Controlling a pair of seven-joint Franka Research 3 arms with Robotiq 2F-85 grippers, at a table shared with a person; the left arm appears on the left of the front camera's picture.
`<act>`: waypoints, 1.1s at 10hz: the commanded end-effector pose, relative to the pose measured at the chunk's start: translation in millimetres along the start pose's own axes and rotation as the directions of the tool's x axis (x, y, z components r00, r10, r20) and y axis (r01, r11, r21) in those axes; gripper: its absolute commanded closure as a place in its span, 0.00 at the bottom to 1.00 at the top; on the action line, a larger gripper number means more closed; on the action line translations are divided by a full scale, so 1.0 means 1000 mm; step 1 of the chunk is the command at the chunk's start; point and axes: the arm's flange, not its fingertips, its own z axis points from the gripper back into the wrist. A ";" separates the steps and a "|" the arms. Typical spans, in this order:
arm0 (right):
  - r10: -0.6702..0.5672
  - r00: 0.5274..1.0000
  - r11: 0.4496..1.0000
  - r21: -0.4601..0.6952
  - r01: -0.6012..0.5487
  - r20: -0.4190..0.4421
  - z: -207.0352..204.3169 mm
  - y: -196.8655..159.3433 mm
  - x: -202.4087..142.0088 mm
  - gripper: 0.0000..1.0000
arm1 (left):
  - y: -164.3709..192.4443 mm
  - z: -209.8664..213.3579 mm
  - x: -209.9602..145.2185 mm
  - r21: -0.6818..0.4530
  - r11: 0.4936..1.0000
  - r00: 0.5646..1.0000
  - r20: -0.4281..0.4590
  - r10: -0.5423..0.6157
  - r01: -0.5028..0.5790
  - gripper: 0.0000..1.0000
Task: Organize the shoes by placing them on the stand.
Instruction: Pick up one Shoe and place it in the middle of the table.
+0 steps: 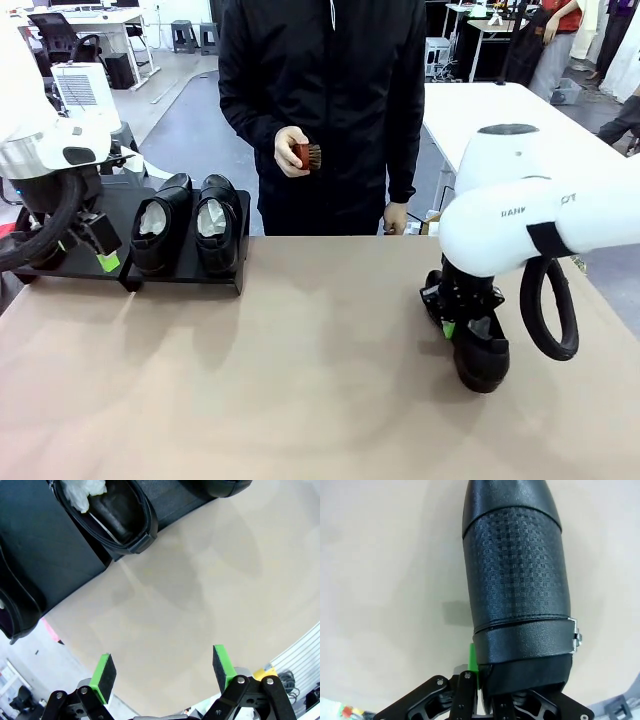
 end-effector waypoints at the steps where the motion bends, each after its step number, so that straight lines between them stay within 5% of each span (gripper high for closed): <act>1: 0.014 0.999 0.997 0.082 -0.017 0.039 0.039 0.034 -0.045 1.00 | -0.001 -0.001 -0.003 0.000 1.000 1.000 0.017 0.011 -0.011 0.00; 4: 0.063 0.998 0.994 0.089 -0.066 0.032 0.037 0.090 -0.082 1.00 | -0.001 -0.001 -0.003 0.000 1.000 1.000 0.017 0.011 -0.011 0.00; 7: 0.051 0.998 0.995 0.089 -0.054 0.037 0.043 0.066 -0.062 1.00 | -0.001 -0.001 -0.003 0.000 1.000 1.000 0.017 0.011 -0.011 0.00; 11: 0.000 0.991 0.993 0.114 -0.015 0.131 0.037 0.150 -0.108 1.00 | -0.001 -0.001 -0.003 0.000 1.000 1.000 0.017 0.011 -0.011 0.00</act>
